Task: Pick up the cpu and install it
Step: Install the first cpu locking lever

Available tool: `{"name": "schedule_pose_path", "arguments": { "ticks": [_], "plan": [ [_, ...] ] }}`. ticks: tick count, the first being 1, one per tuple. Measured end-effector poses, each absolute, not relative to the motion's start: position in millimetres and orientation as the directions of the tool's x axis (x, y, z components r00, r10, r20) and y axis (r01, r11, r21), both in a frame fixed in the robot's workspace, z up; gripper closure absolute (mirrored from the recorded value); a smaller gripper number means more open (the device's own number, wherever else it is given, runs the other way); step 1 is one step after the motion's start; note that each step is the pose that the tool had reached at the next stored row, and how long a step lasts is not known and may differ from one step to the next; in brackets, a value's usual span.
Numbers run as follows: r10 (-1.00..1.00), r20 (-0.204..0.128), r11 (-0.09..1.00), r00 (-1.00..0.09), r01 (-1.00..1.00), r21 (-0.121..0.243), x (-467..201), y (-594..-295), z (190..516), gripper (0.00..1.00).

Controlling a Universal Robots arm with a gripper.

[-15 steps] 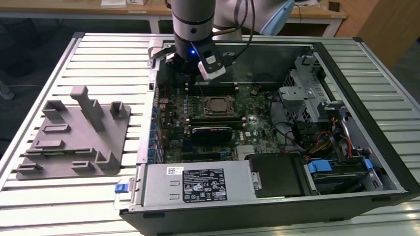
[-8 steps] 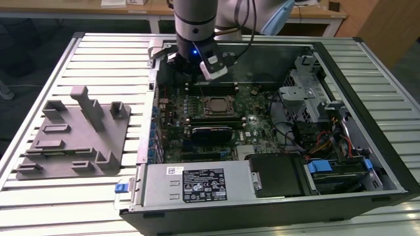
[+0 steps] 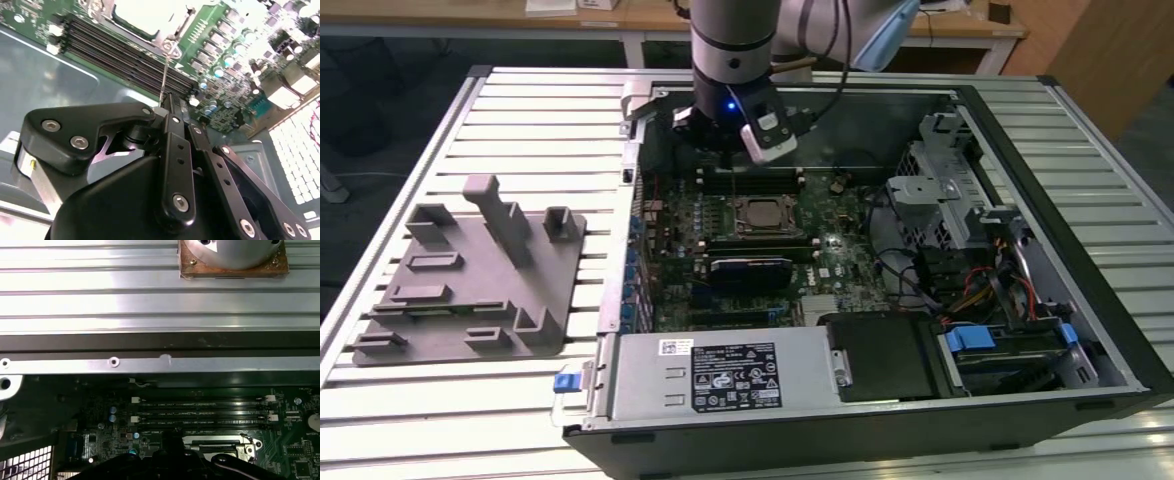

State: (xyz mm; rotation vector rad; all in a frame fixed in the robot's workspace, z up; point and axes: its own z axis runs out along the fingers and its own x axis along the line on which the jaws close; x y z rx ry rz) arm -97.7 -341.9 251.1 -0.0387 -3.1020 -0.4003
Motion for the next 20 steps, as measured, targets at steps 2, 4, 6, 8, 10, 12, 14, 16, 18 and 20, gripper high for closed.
{"name": "schedule_pose_path", "arguments": {
  "ticks": [2,4,6,8,10,12,14,16,18,20],
  "plan": [
    [0.023,0.017,0.967,-1.000,0.026,0.254,-94,-342,251,0.89],
    [0.023,0.017,0.967,-1.000,0.027,0.254,-89,-342,251,0.89],
    [0.023,0.017,0.967,-1.000,0.027,0.254,-85,-342,251,0.89],
    [0.023,0.017,0.967,-1.000,0.027,0.254,-82,-342,251,0.89],
    [0.023,0.017,0.967,-1.000,0.027,0.254,-78,-342,251,0.89],
    [0.023,0.017,0.967,-1.000,0.027,0.253,-78,-342,251,0.89],
    [0.023,0.017,0.967,-1.000,0.027,0.253,-78,-342,251,0.89],
    [0.023,0.017,0.967,-1.000,0.027,0.254,-78,-342,251,0.89],
    [0.023,0.015,0.967,-1.000,0.026,0.254,-77,-342,250,0.89],
    [0.023,0.014,0.967,-1.000,0.026,0.254,-78,-342,249,0.89]
  ]
}}
